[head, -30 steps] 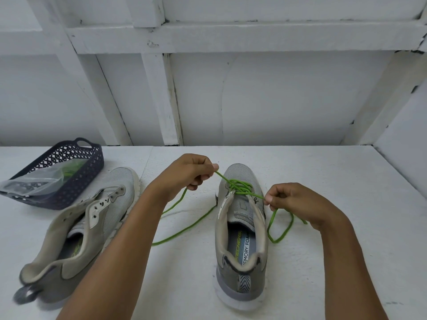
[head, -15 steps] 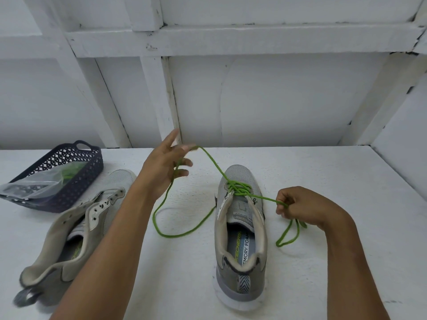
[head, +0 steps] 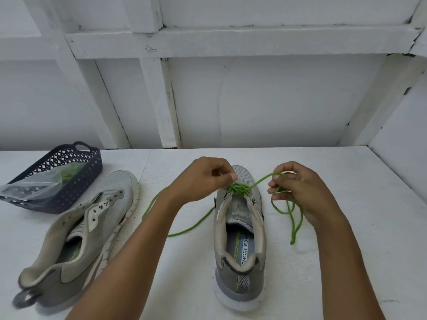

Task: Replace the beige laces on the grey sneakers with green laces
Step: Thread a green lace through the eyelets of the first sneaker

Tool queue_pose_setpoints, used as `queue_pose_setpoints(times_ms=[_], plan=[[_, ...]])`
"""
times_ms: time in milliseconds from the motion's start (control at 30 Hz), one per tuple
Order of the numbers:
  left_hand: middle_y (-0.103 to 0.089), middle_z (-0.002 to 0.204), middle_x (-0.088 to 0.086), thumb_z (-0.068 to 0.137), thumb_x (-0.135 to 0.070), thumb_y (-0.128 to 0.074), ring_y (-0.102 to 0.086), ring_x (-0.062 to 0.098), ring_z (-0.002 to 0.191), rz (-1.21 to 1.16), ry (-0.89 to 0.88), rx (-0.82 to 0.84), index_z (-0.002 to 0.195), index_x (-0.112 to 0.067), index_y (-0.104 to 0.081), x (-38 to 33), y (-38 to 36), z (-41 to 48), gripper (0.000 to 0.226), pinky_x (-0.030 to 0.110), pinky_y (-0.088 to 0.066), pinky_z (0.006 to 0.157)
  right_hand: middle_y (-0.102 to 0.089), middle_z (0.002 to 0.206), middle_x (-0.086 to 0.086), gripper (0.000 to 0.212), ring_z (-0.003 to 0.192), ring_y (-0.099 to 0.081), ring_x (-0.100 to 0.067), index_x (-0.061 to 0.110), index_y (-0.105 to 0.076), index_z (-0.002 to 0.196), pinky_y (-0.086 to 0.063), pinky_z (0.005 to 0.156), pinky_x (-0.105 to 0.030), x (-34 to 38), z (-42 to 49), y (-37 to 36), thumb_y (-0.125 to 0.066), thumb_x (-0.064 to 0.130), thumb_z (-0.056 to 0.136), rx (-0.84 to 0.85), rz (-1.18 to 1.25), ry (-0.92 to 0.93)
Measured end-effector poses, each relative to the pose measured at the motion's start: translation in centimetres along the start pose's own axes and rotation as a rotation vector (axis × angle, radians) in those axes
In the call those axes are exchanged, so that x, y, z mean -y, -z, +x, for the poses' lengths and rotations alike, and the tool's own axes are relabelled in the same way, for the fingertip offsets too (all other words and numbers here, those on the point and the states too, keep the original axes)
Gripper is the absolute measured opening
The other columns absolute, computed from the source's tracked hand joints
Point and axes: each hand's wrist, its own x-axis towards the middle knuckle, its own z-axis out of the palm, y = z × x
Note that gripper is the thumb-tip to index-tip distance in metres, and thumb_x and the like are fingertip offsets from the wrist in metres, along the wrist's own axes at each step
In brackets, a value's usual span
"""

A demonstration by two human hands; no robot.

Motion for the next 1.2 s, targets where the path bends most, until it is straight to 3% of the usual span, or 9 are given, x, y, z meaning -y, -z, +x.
queue_pose_setpoints(times_ms=[133,300,567,700,800,900,1033,1133,1200], plan=[[-0.072,0.076,0.0,0.093,-0.021,-0.066,-0.062,0.006,0.066,-0.041,0.018,-0.011,0.085,-0.015,-0.071,-0.2,-0.5,0.2,0.011,0.023,-0.047,0.064,-0.067,0.09,-0.01,0.009,0.076,-0.062,-0.017,0.006,-0.063,0.095,-0.055,0.062,-0.029,-0.7,0.2,-0.1,-0.068,0.012,0.09,-0.073,-0.199,-0.04],[-0.072,0.076,-0.004,0.092,-0.027,-0.067,-0.062,0.008,0.064,-0.002,0.081,-0.041,0.085,-0.016,-0.07,0.7,0.4,0.1,0.014,0.03,-0.049,0.063,-0.053,0.122,-0.004,0.061,0.116,-0.05,-0.024,0.015,-0.049,0.125,-0.045,0.094,-0.039,-2.3,0.2,0.8,-0.082,0.033,0.077,-0.05,-0.714,-0.17],[-0.072,0.079,-0.005,0.093,-0.03,-0.065,-0.061,0.005,0.062,0.014,0.153,0.001,0.088,-0.015,-0.069,1.5,0.4,-0.3,0.016,0.03,-0.048,0.06,-0.049,0.096,0.005,0.079,0.083,-0.049,-0.009,0.015,-0.04,0.113,-0.037,0.062,-0.028,-1.2,-1.7,0.6,-0.072,0.071,0.065,0.02,-0.715,-0.256],[-0.073,0.079,-0.004,0.095,-0.026,-0.063,-0.061,0.006,0.062,0.008,0.155,0.001,0.087,-0.015,-0.069,1.3,0.2,-0.4,0.015,0.028,-0.047,0.059,-0.056,0.069,0.001,0.064,0.063,-0.051,-0.012,0.013,-0.049,0.081,-0.034,0.058,-0.028,-0.8,-2.8,1.1,-0.071,0.071,0.065,0.175,-0.854,-0.335],[-0.073,0.084,0.003,0.095,-0.025,-0.063,-0.061,0.008,0.062,0.003,0.152,0.021,0.088,-0.012,-0.068,1.1,-0.3,-0.5,0.015,0.025,-0.045,0.059,-0.071,0.085,-0.005,0.058,0.07,-0.061,-0.015,0.013,-0.059,0.085,-0.039,0.057,-0.025,-2.2,-3.3,1.3,-0.069,0.069,0.073,0.289,-0.904,-0.37],[-0.072,0.081,0.004,0.094,-0.023,-0.063,-0.062,0.011,0.063,-0.011,0.143,0.029,0.09,-0.009,-0.068,0.7,-0.8,-0.7,0.015,0.021,-0.044,0.058,-0.059,0.088,0.005,0.042,0.075,-0.054,-0.009,0.025,-0.058,0.103,-0.037,0.061,-0.024,-3.2,-3.7,1.5,-0.079,0.049,0.076,0.277,-0.857,-0.302],[-0.067,0.069,-0.006,0.094,-0.023,-0.064,-0.062,0.01,0.062,-0.001,0.132,0.029,0.089,-0.01,-0.069,0.3,-1.1,-0.9,0.015,0.017,-0.043,0.056,-0.06,0.081,0.008,0.008,0.076,-0.058,-0.011,0.024,-0.066,0.085,-0.038,0.058,-0.019,-4.1,-3.7,1.4,-0.073,0.02,0.083,0.205,-0.842,-0.229],[-0.066,0.068,-0.008,0.094,-0.023,-0.064,-0.062,0.009,0.062,0.0,0.132,0.02,0.088,-0.012,-0.069,0.1,-1.1,-1.2,0.013,0.019,-0.043,0.056,-0.063,0.083,0.003,0.019,0.075,-0.059,-0.014,0.023,-0.064,0.083,-0.042,0.062,-0.024,-4.4,-3.7,2.2,-0.059,0.005,0.084,0.173,-0.754,-0.235],[-0.065,0.066,-0.011,0.093,-0.024,-0.064,-0.062,0.008,0.061,0.013,0.134,0.008,0.087,-0.014,-0.069,0.0,-1.0,-1.4,0.013,0.022,-0.045,0.057,-0.064,0.084,0.0,0.009,0.078,-0.061,-0.018,0.02,-0.061,0.087,-0.043,0.065,-0.027,-4.1,-3.2,2.6,-0.061,0.011,0.087,-0.005,-0.655,-0.204]])
